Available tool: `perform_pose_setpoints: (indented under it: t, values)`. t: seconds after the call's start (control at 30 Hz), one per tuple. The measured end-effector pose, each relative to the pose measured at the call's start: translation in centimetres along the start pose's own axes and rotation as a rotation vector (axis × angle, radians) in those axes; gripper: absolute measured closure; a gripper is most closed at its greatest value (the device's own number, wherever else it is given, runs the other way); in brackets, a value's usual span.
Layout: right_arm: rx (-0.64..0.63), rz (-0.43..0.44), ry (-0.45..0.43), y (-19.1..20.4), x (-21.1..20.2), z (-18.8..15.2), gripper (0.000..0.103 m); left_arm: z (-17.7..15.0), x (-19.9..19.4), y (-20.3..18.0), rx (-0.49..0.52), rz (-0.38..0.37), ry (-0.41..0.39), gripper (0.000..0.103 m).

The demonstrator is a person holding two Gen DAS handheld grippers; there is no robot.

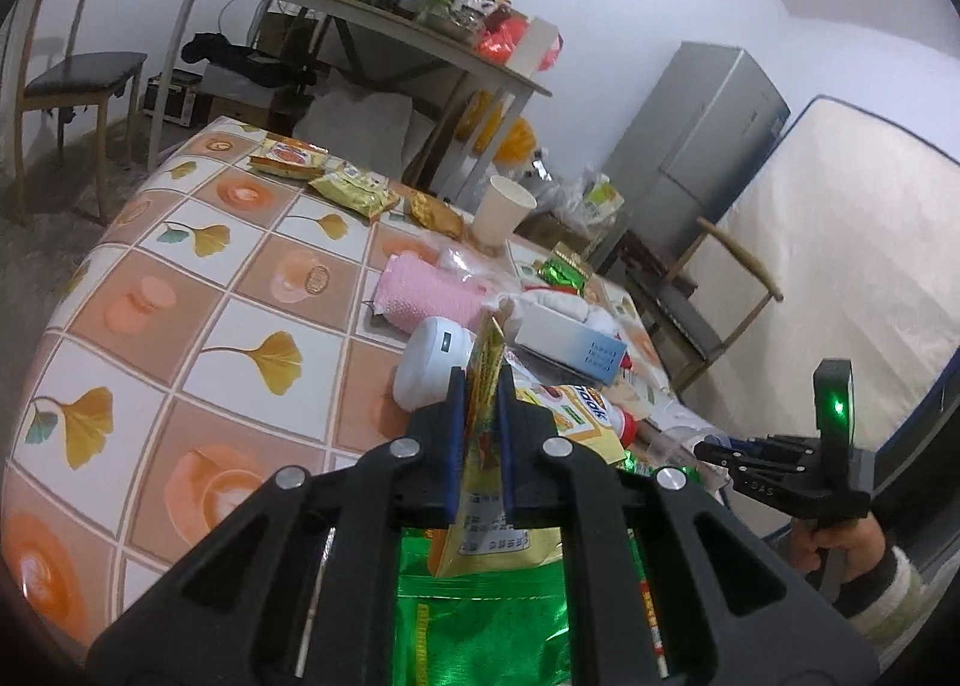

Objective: Collect trash
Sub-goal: 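Grasp the yellow snack packet with the left tool while the right tool grasps the clear plastic cup, then carry the yellow packet and clear cup to the blue wastebasket and release both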

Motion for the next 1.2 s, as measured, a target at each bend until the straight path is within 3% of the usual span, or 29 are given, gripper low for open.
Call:
perform_pose_setpoints:
  t: [0.17, 0.4, 0.57, 0.67, 0.8, 0.93, 1.07, 1.2]
  values:
    - [0.062, -0.08, -0.088, -1.2, -0.6, 0.7, 0.097, 0.0, -1.0, -0.8, -0.002, 0.01, -0.024, 0.095]
    - [0.202, -0.089, -0.203, -4.5, -3.8, 1.3, 0.097, 0.3, -2.9, -3.7, 0.06, 0.043, -0.049, 0.095]
    - [0.3, -0.05, -0.279, -8.3, -8.8, 0.0, 0.097, 0.6, -3.9, -8.0, 0.094, -0.01, -0.058, 0.095]
    - [0.383, -0.023, -0.296, -11.7, -11.2, -2.1, 0.097, 0.6, -2.9, -11.8, 0.125, -0.059, -0.018, 0.095]
    - [0.502, -0.023, -0.288, -16.3, -12.7, -5.9, 0.097, -0.2, -0.4, -17.8, 0.163, -0.159, 0.082, 0.095]
    - [0.662, -0.017, -0.246, -21.7, -12.3, -11.3, 0.097, -2.0, 4.8, -25.1, 0.238, -0.235, 0.235, 0.095]
    - [0.812, -0.009, -0.187, -26.3, -10.5, -16.6, 0.097, -5.5, 12.1, -32.0, 0.325, -0.258, 0.421, 0.095]
    - [0.943, 0.002, -0.123, -30.2, -7.5, -20.7, 0.097, -11.8, 20.1, -38.2, 0.423, -0.245, 0.626, 0.095]
Point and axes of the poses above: each gripper's, at about its wrist camera, not at the fingertips, and x roughly the way its jaws point, y to its left, z to its top, the point moved 8 cm from there along x, roughly the way its jaws point, and after that the axes turned 3 degrees about -y, right-handed, at the moved point
